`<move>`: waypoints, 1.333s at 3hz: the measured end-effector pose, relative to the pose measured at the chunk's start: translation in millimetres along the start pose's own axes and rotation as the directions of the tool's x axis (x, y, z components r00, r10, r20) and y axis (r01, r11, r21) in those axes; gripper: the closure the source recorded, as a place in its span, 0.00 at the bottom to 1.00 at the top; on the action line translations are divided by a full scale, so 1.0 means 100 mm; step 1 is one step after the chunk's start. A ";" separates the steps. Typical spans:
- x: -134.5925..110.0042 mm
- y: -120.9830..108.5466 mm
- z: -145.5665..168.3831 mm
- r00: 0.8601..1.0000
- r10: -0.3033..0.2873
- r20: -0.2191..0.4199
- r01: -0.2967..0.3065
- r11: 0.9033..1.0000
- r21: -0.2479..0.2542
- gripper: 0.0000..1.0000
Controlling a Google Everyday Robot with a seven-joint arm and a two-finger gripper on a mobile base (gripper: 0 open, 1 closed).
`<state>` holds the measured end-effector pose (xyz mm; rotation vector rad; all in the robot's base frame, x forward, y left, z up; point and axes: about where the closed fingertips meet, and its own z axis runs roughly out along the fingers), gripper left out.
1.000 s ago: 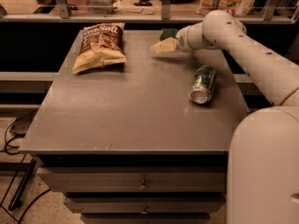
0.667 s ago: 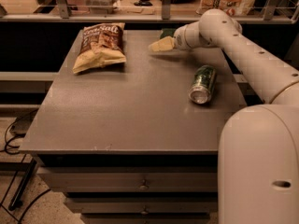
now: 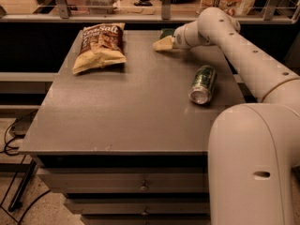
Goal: Pick sponge
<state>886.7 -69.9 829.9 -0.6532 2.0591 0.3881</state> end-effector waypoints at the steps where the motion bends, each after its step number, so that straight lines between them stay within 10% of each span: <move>1: -0.01 0.00 -0.01 1.000 0.000 0.000 0.000 1.000 0.000 0.70; 2: -0.05 0.00 -0.03 1.000 0.000 0.000 0.000 1.000 0.000 0.93; 4: -0.05 0.00 -0.03 1.000 0.000 0.000 0.000 1.000 0.000 1.00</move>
Offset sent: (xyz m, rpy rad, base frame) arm -0.0095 -0.0026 0.0478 0.0047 -0.0873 0.0186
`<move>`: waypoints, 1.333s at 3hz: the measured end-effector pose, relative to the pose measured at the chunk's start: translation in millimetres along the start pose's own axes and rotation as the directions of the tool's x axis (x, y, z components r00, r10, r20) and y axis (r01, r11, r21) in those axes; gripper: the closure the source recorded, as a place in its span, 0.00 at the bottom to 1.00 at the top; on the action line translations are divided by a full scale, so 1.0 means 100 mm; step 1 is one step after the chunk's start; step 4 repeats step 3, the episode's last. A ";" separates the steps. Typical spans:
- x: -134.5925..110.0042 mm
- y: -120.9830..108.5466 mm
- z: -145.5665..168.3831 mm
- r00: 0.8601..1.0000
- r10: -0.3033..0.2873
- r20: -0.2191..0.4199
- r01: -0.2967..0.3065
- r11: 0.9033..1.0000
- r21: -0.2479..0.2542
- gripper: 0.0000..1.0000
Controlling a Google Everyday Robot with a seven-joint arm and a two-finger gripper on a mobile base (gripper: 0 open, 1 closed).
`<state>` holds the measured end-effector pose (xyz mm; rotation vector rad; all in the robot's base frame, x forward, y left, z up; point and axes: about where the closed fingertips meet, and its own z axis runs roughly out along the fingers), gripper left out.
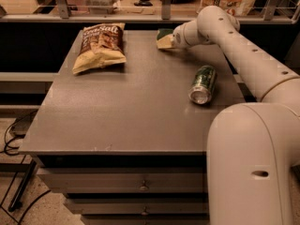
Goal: Pick sponge
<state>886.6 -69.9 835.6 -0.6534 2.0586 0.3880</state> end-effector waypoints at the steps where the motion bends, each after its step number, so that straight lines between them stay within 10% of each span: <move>1: -0.69 0.26 -0.61 0.981 -0.139 0.132 0.144 0.989 -0.026 1.00; 2: -1.21 0.50 -1.14 0.939 -0.243 0.245 0.258 0.965 -0.033 1.00; 4: -1.26 0.54 -1.17 0.929 -0.268 0.257 0.285 0.958 -0.032 1.00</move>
Offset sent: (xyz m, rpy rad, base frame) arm -0.0928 0.0186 0.2626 -0.0030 -0.4893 0.2834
